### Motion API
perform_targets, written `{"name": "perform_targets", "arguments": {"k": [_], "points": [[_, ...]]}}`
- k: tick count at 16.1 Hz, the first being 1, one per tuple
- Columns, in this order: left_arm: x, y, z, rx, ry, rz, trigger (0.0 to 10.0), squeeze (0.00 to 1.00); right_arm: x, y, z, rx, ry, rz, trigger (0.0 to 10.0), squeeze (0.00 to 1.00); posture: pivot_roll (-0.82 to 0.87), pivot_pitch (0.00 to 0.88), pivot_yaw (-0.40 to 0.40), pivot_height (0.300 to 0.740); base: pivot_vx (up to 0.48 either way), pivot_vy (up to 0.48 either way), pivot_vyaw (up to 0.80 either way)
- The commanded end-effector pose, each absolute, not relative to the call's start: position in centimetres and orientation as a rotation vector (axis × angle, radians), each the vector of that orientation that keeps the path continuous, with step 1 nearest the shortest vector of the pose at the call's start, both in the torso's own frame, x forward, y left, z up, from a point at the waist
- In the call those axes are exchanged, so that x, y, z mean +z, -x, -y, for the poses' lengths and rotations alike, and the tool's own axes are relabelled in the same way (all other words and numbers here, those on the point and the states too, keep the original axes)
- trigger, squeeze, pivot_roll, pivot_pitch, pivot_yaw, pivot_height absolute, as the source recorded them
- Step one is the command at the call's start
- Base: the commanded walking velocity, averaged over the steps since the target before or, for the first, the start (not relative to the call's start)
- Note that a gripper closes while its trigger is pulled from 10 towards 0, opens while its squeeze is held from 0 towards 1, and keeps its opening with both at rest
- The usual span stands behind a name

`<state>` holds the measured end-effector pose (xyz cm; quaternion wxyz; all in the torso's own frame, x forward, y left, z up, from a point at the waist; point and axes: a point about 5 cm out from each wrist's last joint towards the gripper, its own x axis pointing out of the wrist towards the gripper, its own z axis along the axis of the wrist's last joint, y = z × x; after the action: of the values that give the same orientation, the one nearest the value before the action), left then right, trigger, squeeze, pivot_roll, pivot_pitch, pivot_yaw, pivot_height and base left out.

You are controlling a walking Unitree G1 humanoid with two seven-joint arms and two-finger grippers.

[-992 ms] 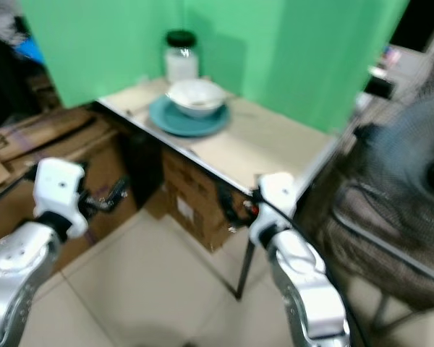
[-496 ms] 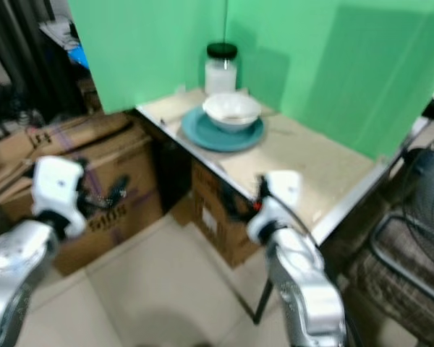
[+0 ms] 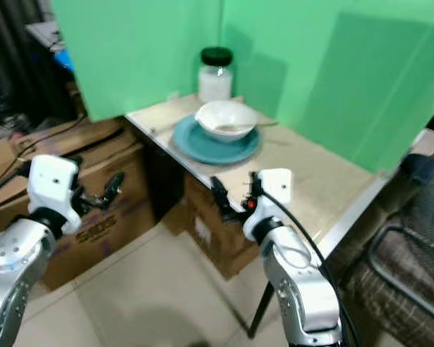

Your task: Setting the table

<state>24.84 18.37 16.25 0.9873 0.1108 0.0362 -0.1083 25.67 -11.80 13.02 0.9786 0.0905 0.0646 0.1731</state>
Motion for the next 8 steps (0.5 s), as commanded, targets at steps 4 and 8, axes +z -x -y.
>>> {"name": "perform_targets", "arguments": {"k": [4,8], "points": [[16.44,-24.92,-17.37,-0.269,-0.211,-0.064,10.0,0.58,13.04,-25.67,12.85,0.318,-0.153,-0.133,10.0,0.00,0.17,0.000,0.001,0.740,0.298,0.000,0.35],[16.40,-24.92,-17.18,-0.282,-0.214,-0.068,10.0,0.58,13.06,-25.69,12.86,0.317,-0.164,-0.130,10.0,0.00,0.17,0.000,-0.001,0.740,0.000,0.000,0.60]]}}
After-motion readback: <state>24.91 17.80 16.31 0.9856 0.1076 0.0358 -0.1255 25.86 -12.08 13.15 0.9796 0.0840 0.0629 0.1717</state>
